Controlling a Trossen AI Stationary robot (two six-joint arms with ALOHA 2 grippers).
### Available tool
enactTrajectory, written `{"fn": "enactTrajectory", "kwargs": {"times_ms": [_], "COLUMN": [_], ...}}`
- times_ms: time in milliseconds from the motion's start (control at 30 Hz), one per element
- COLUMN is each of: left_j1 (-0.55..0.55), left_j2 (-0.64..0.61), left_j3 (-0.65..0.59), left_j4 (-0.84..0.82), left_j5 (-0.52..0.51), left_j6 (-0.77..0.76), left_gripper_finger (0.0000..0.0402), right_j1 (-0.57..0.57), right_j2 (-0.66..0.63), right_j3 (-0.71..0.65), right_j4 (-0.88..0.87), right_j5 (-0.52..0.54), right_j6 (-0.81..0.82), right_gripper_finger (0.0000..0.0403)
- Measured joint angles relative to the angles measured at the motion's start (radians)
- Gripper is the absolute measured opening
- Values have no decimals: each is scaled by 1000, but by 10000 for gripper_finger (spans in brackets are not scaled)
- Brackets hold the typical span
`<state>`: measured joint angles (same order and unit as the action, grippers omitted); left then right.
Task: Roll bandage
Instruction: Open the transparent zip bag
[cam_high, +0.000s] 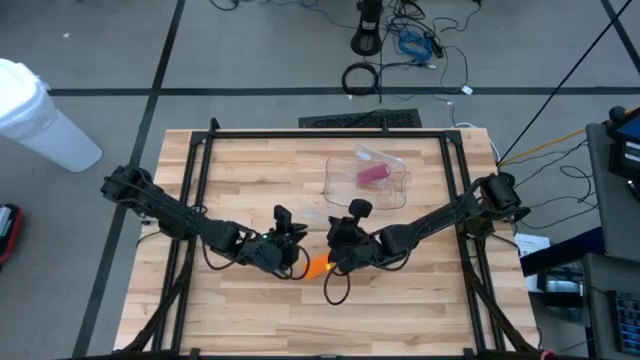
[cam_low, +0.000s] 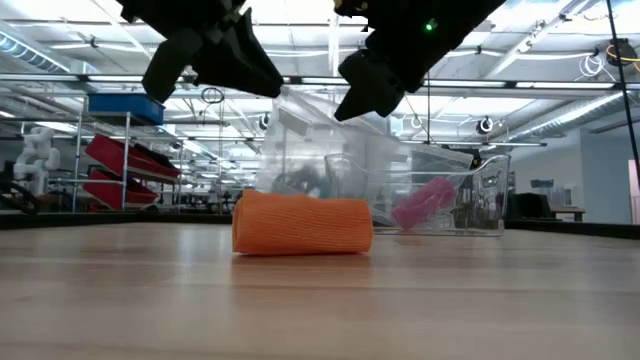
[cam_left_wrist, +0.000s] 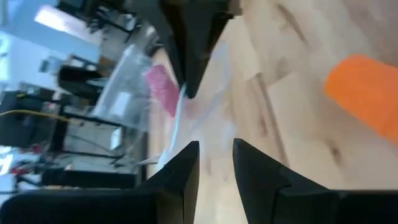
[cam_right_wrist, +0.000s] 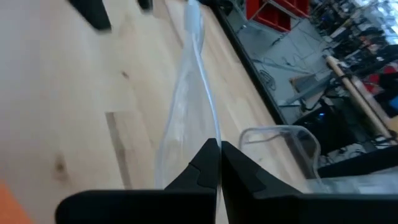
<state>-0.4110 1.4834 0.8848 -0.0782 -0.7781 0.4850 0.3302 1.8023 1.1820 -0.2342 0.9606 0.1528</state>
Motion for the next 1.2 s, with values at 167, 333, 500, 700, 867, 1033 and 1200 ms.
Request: {"fn": "enactTrajectory", "kwargs": {"times_ms": [167,333,500,700,867,1033,1200], "left_j1": [-17,-17,-9,-9,-7,10,32], "left_j2": [-11,-12,-12,-12,-12,-12,-12], "left_j3": [1,1,1,1,1,1,1], "left_j4": [13,62,105,161,200,213,221], "left_j5": [-46,-50,-65,-67,15,189,193], "left_j6": [-6,-34,-35,-41,-101,-167,-192], "left_gripper_finger": [104,105,105,105,105,105,105], "right_j1": [2,7,20,49,74,73,69], "right_j2": [0,0,0,0,0,0,15], "right_j3": [0,0,0,0,0,1,1], "right_j4": [-34,-30,-30,13,139,216,217], "right_j5": [42,44,69,60,54,14,-45], "right_j6": [9,-16,-88,-222,-367,-395,-404], "right_gripper_finger": [0,0,0,0,0,0,0]}}
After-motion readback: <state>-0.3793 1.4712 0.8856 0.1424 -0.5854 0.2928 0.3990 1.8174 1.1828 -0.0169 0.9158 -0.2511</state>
